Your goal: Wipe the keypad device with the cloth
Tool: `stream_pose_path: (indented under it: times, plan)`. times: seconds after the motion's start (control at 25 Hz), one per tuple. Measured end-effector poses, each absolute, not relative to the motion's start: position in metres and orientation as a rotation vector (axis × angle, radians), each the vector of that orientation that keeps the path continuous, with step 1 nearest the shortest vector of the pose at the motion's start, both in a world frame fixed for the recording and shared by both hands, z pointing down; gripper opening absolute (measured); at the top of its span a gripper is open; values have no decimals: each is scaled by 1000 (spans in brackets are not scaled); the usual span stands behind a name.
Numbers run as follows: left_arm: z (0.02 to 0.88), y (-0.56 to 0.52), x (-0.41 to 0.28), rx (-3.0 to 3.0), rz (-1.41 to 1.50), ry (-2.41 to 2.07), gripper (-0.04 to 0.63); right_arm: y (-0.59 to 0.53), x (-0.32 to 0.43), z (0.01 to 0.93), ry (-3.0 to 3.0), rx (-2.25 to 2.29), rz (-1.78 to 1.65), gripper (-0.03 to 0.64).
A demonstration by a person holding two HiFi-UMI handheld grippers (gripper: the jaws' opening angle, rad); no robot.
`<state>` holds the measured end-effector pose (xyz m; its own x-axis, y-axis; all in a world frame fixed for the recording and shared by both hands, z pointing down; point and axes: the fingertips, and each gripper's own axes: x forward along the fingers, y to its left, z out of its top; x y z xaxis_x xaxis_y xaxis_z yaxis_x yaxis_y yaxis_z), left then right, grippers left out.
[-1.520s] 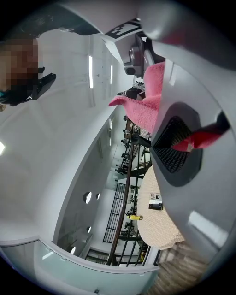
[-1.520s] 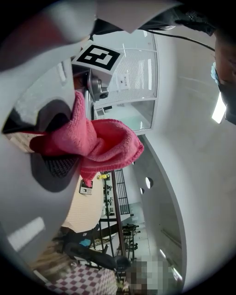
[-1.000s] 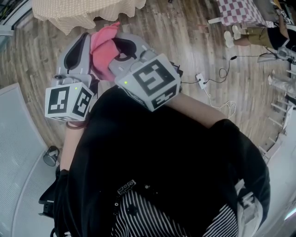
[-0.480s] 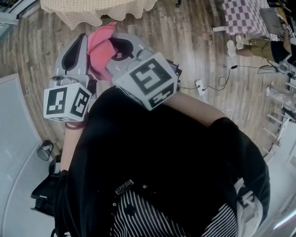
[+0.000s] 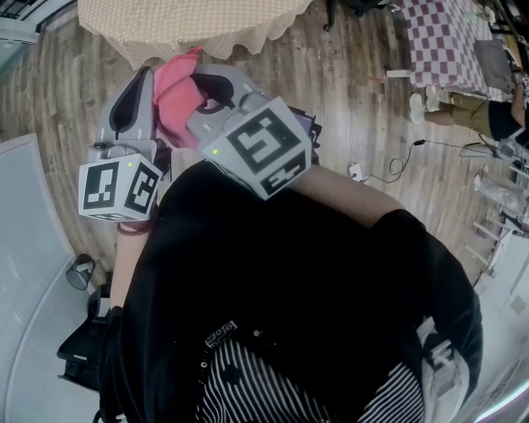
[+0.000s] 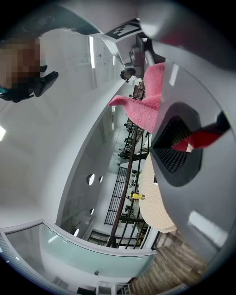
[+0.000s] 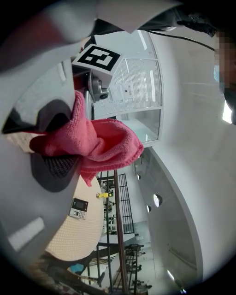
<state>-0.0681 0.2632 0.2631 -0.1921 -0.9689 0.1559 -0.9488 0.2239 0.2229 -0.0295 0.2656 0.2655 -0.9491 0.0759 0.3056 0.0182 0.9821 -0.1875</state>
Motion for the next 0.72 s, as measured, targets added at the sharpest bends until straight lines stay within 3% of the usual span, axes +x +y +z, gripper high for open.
stream_pose_path:
  times: [0.72]
  plan:
    - [234,62,-188,1657,6,-2359,-2,60,-150,239,-2810,-319,296,63]
